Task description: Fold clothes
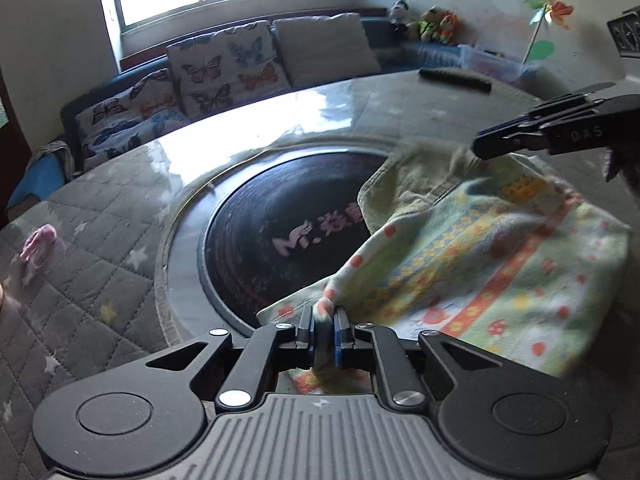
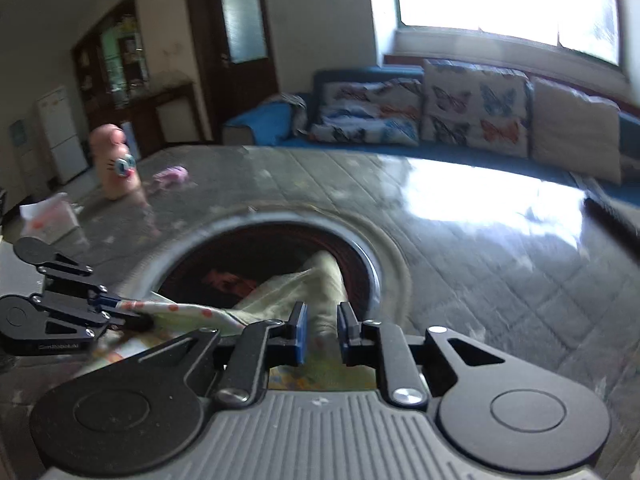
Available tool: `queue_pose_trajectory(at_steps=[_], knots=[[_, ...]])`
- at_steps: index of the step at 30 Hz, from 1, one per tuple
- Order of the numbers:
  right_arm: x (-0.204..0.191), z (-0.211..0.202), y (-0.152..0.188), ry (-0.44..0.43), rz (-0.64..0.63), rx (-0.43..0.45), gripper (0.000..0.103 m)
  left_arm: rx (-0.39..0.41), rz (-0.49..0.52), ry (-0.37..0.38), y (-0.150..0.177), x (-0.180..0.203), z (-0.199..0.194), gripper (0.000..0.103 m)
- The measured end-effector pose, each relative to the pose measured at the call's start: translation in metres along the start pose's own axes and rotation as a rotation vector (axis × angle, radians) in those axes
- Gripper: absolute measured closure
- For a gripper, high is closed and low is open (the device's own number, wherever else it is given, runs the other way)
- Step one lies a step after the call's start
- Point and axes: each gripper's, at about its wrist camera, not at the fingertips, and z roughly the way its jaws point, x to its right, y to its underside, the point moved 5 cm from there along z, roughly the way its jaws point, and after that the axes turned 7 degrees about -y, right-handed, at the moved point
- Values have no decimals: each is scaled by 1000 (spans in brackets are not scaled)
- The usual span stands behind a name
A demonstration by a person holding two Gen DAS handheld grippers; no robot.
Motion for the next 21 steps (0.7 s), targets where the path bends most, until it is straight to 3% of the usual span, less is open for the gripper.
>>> queue_pose_trajectory(at_steps=[12,17,21], knots=[[69,-47,56,193,136,19,81,8,-59,-83,-9,-18,6,75],[81,-45,57,160,207,27,81,7,-88,-164,-15,-25,4,75],[78,-42,54,139,218,50,81,39,-119,-163,-25,-23,-10,75]])
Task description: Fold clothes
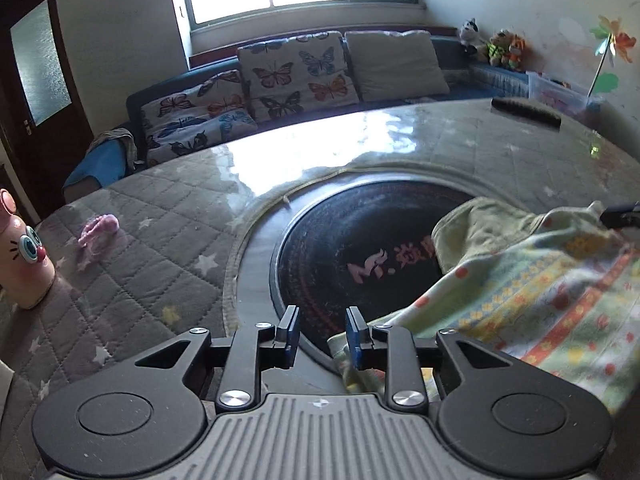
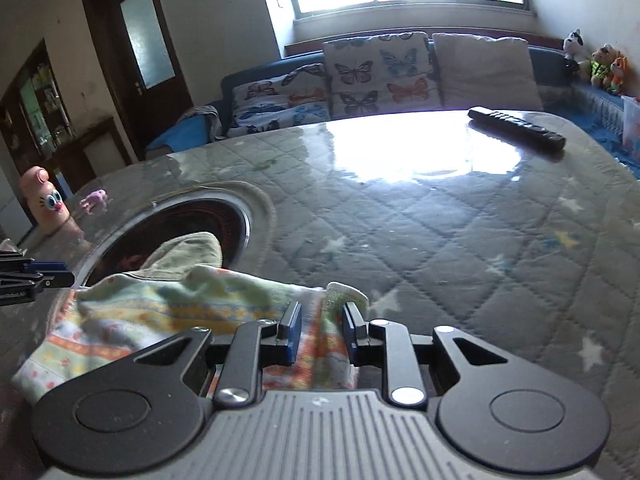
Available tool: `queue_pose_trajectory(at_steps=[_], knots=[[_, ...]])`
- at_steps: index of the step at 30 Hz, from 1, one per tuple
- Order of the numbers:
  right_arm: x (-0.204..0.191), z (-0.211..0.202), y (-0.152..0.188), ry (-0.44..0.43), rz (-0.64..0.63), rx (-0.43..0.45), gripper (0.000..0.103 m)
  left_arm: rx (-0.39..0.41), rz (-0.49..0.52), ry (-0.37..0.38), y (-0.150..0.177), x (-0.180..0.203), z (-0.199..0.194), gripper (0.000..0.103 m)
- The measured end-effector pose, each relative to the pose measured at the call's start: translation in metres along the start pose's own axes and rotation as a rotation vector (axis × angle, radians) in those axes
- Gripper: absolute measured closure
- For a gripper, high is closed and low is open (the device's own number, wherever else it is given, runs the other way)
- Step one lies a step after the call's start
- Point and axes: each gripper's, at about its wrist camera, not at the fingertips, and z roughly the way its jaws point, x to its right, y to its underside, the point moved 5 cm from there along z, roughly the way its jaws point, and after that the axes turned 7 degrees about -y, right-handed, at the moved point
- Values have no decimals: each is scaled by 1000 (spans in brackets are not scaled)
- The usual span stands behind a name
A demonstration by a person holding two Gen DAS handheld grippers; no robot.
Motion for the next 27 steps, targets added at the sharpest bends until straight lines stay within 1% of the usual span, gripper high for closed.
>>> queue_pose_trajectory(at_steps=[2,4,8,11,15,17,19,21,24,26,27], knots=[[-2,-3,-2,20,2,33,81,25,6,18,-5,7,-8,75],[-7,-9,-6,25,-8,66,81,41,13,57,-10,19,-14,75],[-16,1,-6,1,-33,14,81,40,39,135,-18,48,-11,75],[-10,13,-2,-7,13,-23,81,25,35,184,-23,68,-3,76],[-9,14,1,-7,41,-15,81,15,49,236,-27,91,6,77],[-8,14,3,-7,56,-9,81,8,54,249,-28,99,13,77],[-10,14,5,7,45,-4,91,-2,54,251,-29,105,20,77],[-15,10,4,36,20,13,99,-13,56,244,-28,108,26,77],[-22,2,1,84,-12,38,99,-24,59,242,-24,110,32,77],[-18,8,5,96,-2,8,99,-23,63,241,-22,110,33,77],[-15,10,6,92,7,6,98,-21,64,240,-22,110,33,77]])
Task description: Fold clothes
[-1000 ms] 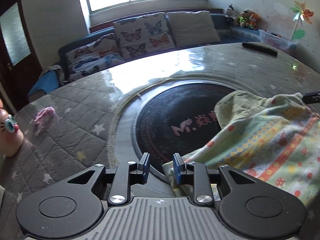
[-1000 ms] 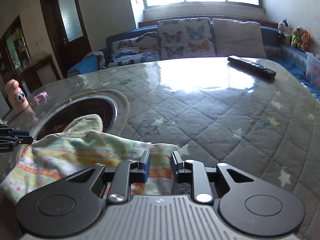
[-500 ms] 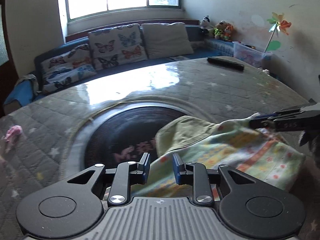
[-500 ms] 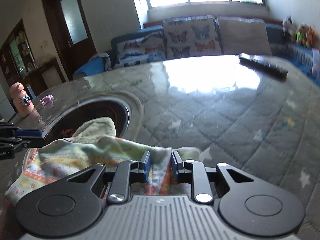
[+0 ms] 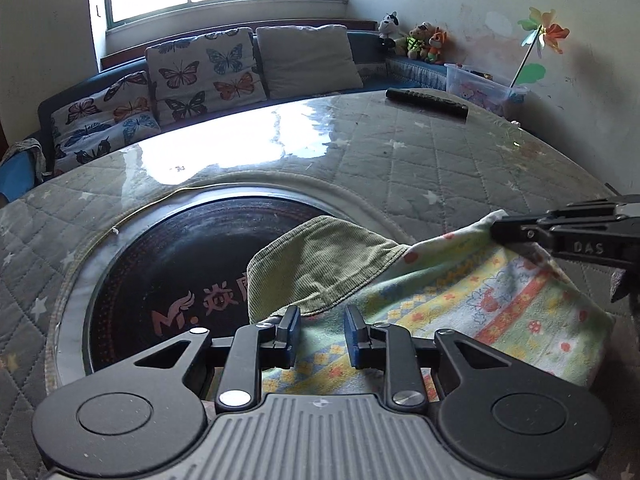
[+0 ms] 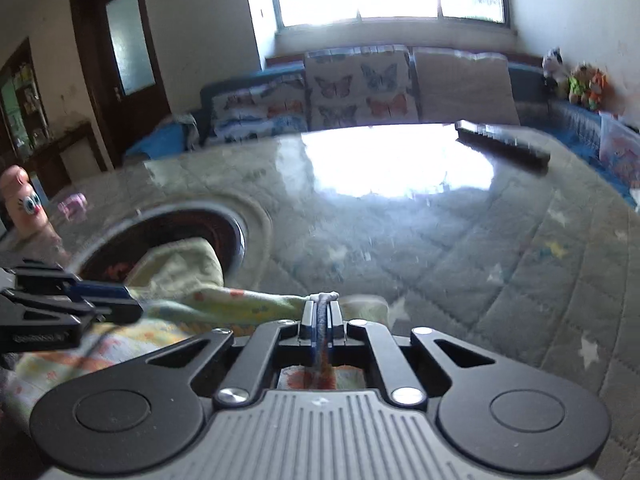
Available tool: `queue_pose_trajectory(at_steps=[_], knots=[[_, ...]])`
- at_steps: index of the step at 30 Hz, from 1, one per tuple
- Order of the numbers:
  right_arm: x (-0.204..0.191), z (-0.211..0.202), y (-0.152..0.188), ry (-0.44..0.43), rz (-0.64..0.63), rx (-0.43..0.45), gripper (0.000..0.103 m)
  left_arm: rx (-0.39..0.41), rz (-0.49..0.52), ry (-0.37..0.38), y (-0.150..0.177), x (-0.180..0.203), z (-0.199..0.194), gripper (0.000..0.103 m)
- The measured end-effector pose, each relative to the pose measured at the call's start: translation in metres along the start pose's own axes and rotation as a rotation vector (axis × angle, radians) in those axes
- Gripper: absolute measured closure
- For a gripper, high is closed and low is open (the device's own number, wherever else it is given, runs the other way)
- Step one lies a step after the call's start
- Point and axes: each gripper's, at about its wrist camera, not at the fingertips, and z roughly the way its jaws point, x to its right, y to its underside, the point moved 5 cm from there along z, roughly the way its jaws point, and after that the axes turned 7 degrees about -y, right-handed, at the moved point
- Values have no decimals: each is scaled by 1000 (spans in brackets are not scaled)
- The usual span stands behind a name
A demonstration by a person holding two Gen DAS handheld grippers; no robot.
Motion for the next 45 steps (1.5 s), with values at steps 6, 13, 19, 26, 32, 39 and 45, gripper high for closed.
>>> queue_pose_trajectory(at_steps=[6,13,19,26,32,39,45], knots=[[-8,-13,-12,-6,-24,55,91,24,1,2,-6,2,-9,77],[-50,19,-19,-190,-104,-19,91,16,25,28,-14,16,-2,77],[-49,36,-19,-177,-100,-62,91,-7,8,19,-13,9,8,77],[-80,7,-13,-255,-215,-64,91,47,55,41,4,10,-30,77],[-111,3,6,-306,-318,-103,90,64,103,63,34,18,-61,77],[-133,-22,32,-325,-396,-129,89,82,106,48,71,24,-88,77],[-140,-46,56,-332,-415,-107,88,90,28,37,82,13,-100,77]])
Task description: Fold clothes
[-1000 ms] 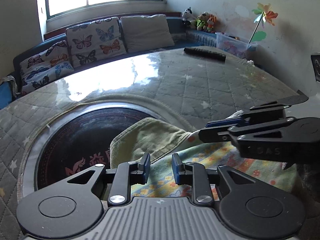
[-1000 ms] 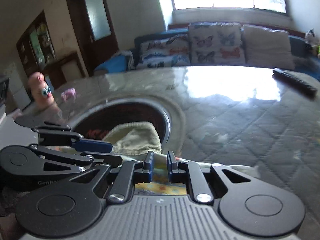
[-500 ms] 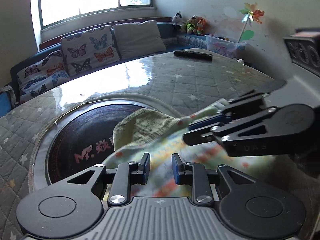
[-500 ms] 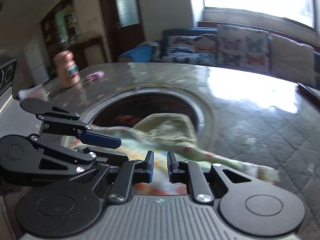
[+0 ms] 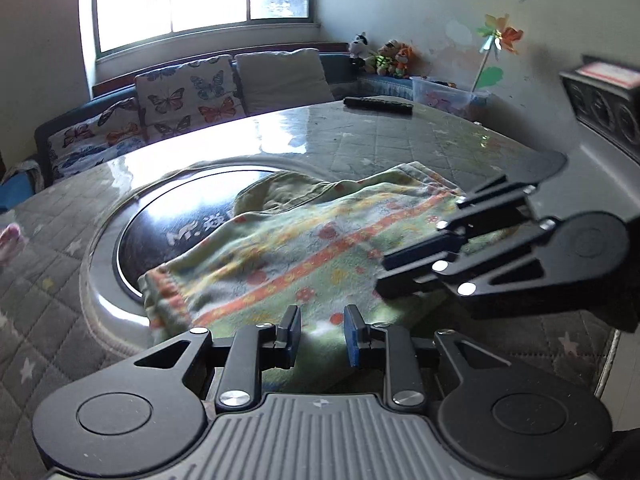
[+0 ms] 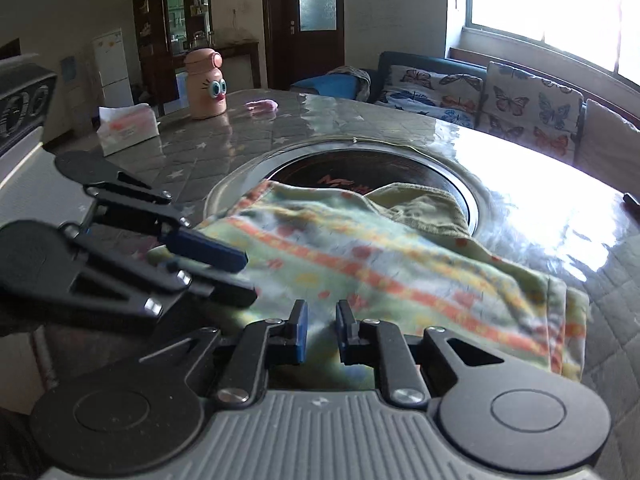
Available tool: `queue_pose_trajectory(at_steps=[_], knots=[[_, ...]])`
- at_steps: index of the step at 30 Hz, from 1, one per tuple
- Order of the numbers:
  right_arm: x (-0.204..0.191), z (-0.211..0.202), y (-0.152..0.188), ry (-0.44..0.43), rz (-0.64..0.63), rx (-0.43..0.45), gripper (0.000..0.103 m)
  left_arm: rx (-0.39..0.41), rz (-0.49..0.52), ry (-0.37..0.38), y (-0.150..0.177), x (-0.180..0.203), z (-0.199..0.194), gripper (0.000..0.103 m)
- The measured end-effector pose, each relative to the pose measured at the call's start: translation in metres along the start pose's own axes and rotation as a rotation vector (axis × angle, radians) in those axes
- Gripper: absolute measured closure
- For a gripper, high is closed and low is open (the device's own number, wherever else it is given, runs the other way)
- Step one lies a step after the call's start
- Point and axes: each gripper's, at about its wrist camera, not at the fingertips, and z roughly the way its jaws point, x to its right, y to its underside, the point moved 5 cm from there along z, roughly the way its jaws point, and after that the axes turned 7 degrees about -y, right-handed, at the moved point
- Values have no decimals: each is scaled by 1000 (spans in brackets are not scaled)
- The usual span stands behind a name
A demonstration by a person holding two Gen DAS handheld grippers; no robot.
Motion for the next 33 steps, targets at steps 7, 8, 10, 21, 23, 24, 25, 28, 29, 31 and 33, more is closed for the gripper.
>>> queue_pose_trajectory(at_steps=[7,8,10,21,23,24,25,28,29,31,33], knots=[[28,-29,16,85,145,57,88,-10,-67,-20,10,-14,-5,75],[35,-32,21,104,165,57,88,-10,-72,-19,13,-15,-6,75],[47,-39,30,132,206,63,88,-8,-77,-20,14,-17,-7,75],[78,-66,35,227,281,95,88,-15,-108,-25,12,-31,-10,75],[79,-59,30,217,277,98,87,-19,-114,-37,10,-35,-6,75],[81,-54,30,217,278,90,87,-25,-118,-44,9,-37,-4,75],[84,-50,32,220,287,76,87,-33,-123,-51,8,-41,-1,75],[92,-49,35,219,319,62,87,-45,-136,-69,4,-51,4,76],[93,-50,33,222,316,63,87,-44,-141,-71,1,-55,6,76],[94,-50,26,225,293,69,87,-35,-147,-75,-7,-61,11,76],[96,-45,19,224,283,74,85,-26,-148,-82,-16,-66,19,76]])
